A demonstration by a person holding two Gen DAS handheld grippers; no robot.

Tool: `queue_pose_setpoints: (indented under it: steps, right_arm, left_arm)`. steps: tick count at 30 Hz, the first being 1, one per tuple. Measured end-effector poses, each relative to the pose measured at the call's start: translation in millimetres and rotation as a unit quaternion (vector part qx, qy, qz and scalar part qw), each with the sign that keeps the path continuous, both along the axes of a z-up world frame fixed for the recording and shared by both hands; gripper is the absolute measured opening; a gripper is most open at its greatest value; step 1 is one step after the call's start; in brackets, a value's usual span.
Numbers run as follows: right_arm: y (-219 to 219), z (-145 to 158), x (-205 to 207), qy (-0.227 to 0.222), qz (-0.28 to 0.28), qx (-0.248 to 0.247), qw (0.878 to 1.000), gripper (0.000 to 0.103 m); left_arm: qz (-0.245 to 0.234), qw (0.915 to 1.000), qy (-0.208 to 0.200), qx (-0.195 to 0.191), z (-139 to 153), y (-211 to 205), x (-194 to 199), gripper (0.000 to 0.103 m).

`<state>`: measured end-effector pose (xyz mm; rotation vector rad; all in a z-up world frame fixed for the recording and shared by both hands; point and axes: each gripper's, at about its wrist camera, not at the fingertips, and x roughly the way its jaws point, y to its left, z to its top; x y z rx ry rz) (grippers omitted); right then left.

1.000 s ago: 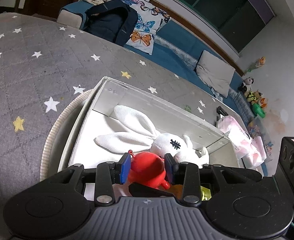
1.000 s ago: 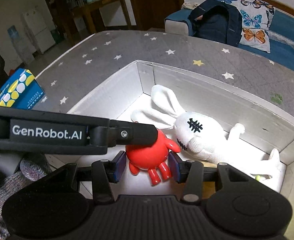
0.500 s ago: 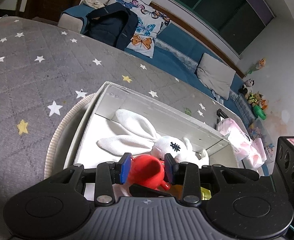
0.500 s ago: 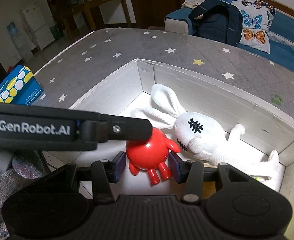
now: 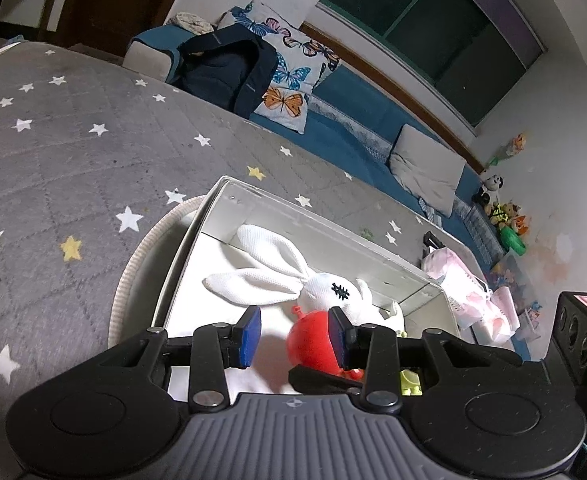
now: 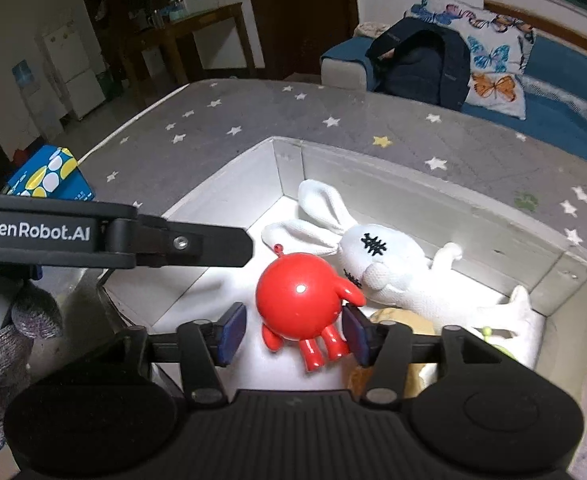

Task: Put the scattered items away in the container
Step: 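Lower the red toy beside the rabbit head and open both grippers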

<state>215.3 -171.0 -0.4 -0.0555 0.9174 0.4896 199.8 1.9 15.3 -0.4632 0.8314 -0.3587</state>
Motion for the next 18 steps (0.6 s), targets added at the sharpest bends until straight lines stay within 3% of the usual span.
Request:
queue_pose_setpoints:
  steps: [8, 13, 18]
  right_arm:
    - [7, 1, 0, -0.001, 0.002, -0.004, 1.000, 0.055]
    - [16, -12, 10, 0.013, 0.005, -0.010, 1.000, 0.055]
    - [15, -14, 10, 0.014, 0.015, -0.009, 1.000, 0.065]
  left_arm:
    - [0.008, 0.9998, -0.010, -0.012, 8, 7, -18, 0.039]
    - [-0.001, 1.0000, -0.008, 0.003, 9, 2, -13, 0.039]
    - [-0.026, 0.9996, -0.004, 0.014, 6, -11, 0, 0.039]
